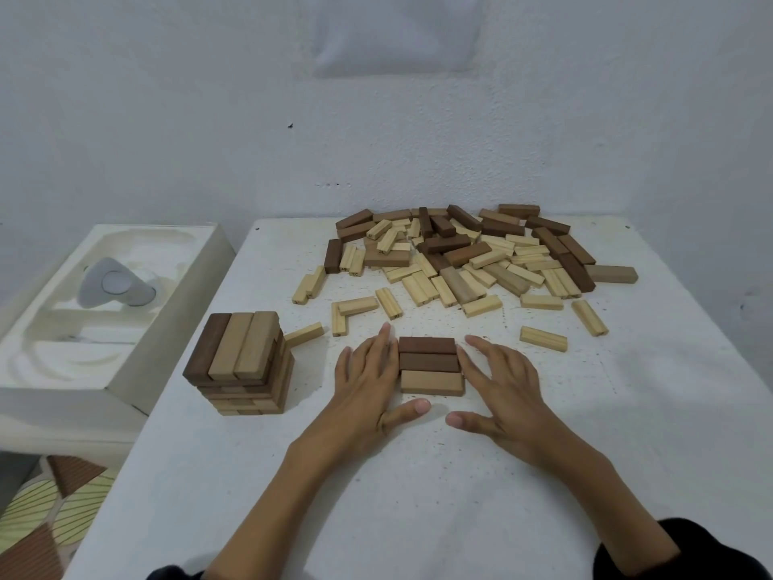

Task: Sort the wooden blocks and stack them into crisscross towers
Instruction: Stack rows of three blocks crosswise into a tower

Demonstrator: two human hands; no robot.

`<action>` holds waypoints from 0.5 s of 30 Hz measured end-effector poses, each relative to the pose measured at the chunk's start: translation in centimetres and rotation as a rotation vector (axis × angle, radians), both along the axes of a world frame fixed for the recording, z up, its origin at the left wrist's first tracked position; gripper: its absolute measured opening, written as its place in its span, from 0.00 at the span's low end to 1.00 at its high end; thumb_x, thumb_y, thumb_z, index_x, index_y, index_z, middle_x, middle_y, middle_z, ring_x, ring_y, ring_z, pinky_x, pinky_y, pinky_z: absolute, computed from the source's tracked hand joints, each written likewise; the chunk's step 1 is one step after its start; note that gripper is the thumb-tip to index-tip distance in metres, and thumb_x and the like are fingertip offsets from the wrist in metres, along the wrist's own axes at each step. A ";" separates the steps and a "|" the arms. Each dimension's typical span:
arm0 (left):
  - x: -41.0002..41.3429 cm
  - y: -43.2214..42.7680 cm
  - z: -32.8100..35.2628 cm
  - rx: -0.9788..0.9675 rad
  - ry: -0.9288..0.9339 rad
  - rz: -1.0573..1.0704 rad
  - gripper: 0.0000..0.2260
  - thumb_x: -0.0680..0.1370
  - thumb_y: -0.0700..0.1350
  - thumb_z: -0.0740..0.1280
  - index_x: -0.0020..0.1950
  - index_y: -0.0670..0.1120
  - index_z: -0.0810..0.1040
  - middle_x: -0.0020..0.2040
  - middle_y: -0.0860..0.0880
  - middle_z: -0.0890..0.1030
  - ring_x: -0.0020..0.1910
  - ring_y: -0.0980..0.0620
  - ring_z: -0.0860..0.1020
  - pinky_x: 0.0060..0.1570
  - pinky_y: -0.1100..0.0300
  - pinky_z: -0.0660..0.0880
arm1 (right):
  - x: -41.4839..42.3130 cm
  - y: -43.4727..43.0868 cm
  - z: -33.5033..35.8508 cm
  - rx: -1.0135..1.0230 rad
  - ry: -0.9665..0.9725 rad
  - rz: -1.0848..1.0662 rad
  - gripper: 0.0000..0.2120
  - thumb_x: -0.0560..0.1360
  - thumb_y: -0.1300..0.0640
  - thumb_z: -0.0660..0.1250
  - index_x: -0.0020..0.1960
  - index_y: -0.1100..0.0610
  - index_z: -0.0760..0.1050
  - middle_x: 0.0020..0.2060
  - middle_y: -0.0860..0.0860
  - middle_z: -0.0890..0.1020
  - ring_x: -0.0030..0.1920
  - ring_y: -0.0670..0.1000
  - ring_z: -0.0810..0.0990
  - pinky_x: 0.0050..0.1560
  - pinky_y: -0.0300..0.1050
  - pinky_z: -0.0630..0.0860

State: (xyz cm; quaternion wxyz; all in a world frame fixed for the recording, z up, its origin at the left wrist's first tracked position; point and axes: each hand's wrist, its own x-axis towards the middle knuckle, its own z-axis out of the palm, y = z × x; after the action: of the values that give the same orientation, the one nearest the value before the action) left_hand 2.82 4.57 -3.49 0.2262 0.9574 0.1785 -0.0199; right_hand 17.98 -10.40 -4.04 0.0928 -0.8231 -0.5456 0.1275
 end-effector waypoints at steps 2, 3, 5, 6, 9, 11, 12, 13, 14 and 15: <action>0.0 0.2 0.0 -0.015 -0.002 0.017 0.53 0.59 0.81 0.33 0.76 0.51 0.34 0.75 0.52 0.30 0.72 0.60 0.31 0.69 0.56 0.28 | 0.2 0.0 0.0 0.039 0.058 -0.027 0.59 0.51 0.17 0.27 0.76 0.45 0.42 0.74 0.45 0.47 0.71 0.46 0.43 0.69 0.45 0.41; 0.0 0.3 0.1 -0.023 -0.010 0.030 0.53 0.59 0.81 0.36 0.76 0.51 0.33 0.75 0.53 0.31 0.71 0.61 0.32 0.69 0.57 0.29 | 0.4 0.1 0.0 0.056 0.084 -0.040 0.57 0.51 0.16 0.30 0.75 0.43 0.41 0.74 0.44 0.49 0.70 0.44 0.45 0.68 0.43 0.43; -0.1 0.5 0.4 -0.038 -0.036 0.057 0.53 0.62 0.80 0.48 0.76 0.51 0.35 0.76 0.54 0.34 0.70 0.64 0.35 0.68 0.60 0.33 | 1.0 0.3 0.3 0.089 0.145 -0.053 0.55 0.51 0.15 0.40 0.72 0.38 0.39 0.71 0.42 0.53 0.69 0.43 0.48 0.65 0.41 0.46; 0.0 0.6 0.5 -0.057 -0.052 0.064 0.52 0.64 0.77 0.54 0.77 0.52 0.37 0.76 0.55 0.36 0.70 0.65 0.37 0.67 0.61 0.34 | 1.3 0.4 0.6 0.100 0.178 -0.057 0.55 0.51 0.15 0.48 0.72 0.38 0.40 0.71 0.42 0.54 0.68 0.43 0.49 0.64 0.40 0.46; 0.3 1.1 0.4 -0.101 -0.113 0.075 0.47 0.69 0.67 0.68 0.77 0.54 0.44 0.77 0.55 0.43 0.72 0.62 0.41 0.67 0.63 0.38 | 2.3 0.9 0.9 0.156 0.240 -0.058 0.53 0.53 0.24 0.62 0.73 0.39 0.50 0.69 0.42 0.58 0.65 0.42 0.52 0.62 0.40 0.49; 0.6 1.7 0.1 -0.097 -0.167 0.082 0.44 0.68 0.65 0.70 0.77 0.55 0.51 0.76 0.54 0.50 0.72 0.60 0.46 0.68 0.62 0.42 | 2.8 1.2 0.6 0.218 0.244 -0.045 0.48 0.54 0.24 0.63 0.70 0.37 0.57 0.67 0.41 0.60 0.62 0.40 0.54 0.61 0.40 0.51; 0.8 2.0 -0.1 -0.101 -0.191 0.086 0.43 0.67 0.67 0.70 0.76 0.55 0.55 0.75 0.54 0.53 0.72 0.60 0.48 0.69 0.60 0.45 | 2.9 1.3 0.5 0.233 0.239 -0.041 0.45 0.54 0.25 0.64 0.69 0.37 0.61 0.66 0.40 0.61 0.61 0.39 0.54 0.60 0.40 0.52; 0.8 2.2 -0.1 -0.103 -0.206 0.088 0.41 0.65 0.68 0.68 0.74 0.56 0.59 0.74 0.54 0.56 0.71 0.59 0.50 0.68 0.58 0.48 | 3.0 1.4 0.4 0.239 0.232 -0.041 0.42 0.56 0.27 0.66 0.68 0.37 0.63 0.65 0.40 0.61 0.61 0.39 0.54 0.59 0.39 0.52; 0.9 2.4 -0.2 -0.104 -0.214 0.091 0.40 0.64 0.70 0.66 0.73 0.57 0.62 0.73 0.55 0.58 0.71 0.58 0.51 0.68 0.57 0.49 | 3.0 1.5 0.3 0.244 0.223 -0.042 0.40 0.57 0.29 0.67 0.67 0.39 0.65 0.64 0.39 0.62 0.61 0.39 0.54 0.58 0.39 0.52; 0.9 2.5 -0.3 -0.107 -0.221 0.093 0.38 0.64 0.69 0.66 0.72 0.58 0.64 0.73 0.55 0.59 0.71 0.58 0.52 0.67 0.57 0.50 | 3.0 1.5 0.2 0.249 0.212 -0.042 0.39 0.58 0.30 0.67 0.66 0.40 0.66 0.63 0.38 0.61 0.61 0.39 0.54 0.58 0.39 0.52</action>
State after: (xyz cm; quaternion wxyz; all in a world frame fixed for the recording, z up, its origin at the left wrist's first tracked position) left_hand 3.68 7.07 -3.78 0.2959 0.9310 0.1951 0.0868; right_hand 21.02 -8.89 -3.84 0.2540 -0.7982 -0.5271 0.1432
